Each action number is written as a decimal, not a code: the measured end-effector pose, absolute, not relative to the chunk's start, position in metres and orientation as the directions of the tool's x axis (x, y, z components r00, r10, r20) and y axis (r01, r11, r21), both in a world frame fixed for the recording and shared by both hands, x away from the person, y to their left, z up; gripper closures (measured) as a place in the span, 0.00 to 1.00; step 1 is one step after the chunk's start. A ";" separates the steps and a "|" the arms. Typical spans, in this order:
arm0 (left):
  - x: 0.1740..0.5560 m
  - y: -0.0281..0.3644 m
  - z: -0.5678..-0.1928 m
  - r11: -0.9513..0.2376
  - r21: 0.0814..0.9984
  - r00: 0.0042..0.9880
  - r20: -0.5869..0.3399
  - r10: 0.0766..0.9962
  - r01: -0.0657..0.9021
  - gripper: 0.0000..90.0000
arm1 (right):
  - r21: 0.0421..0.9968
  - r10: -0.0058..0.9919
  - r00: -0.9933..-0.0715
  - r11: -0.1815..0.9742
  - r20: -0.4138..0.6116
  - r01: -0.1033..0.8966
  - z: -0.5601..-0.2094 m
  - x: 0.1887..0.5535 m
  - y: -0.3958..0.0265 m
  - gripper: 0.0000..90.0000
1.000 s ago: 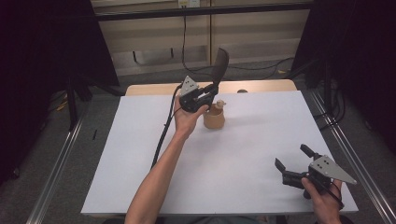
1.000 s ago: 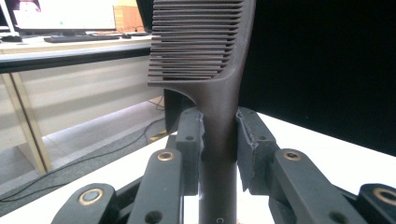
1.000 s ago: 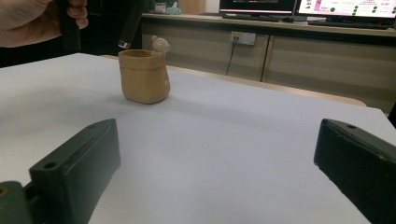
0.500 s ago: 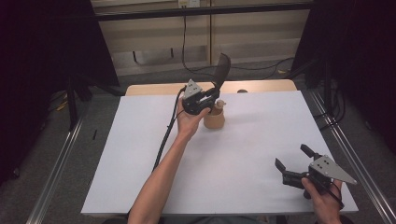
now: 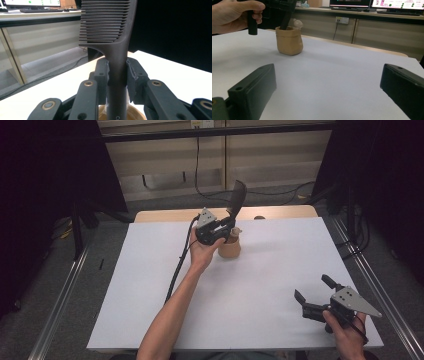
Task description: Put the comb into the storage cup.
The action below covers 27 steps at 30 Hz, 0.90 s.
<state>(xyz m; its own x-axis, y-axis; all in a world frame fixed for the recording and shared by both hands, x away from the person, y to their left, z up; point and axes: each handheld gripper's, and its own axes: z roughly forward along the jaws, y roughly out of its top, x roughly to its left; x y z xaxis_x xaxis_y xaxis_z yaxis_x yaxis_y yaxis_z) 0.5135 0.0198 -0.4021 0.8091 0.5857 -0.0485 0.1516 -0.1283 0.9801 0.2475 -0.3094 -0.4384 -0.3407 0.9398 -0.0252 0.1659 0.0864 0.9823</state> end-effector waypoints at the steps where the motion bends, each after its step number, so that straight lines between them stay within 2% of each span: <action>1: 0.513 0.019 -0.403 -0.136 0.980 0.810 -0.040 0.585 0.147 0.81 | 0.982 0.940 -0.341 0.086 -0.025 0.166 -0.438 0.247 -0.309 0.00; 27: 0.512 0.026 -0.420 -0.166 0.970 0.801 -0.045 0.596 0.178 0.81 | 0.982 0.939 -0.342 0.089 -0.027 0.167 -0.439 0.248 -0.309 0.00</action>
<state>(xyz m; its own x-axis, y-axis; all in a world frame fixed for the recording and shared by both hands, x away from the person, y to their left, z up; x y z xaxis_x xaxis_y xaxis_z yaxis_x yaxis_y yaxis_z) 0.5118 0.0258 -0.4200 0.8015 0.5963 -0.0452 0.1783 -0.1662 0.9698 0.2477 -0.3094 -0.4386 -0.3422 0.9392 -0.0270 0.1674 0.0892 0.9818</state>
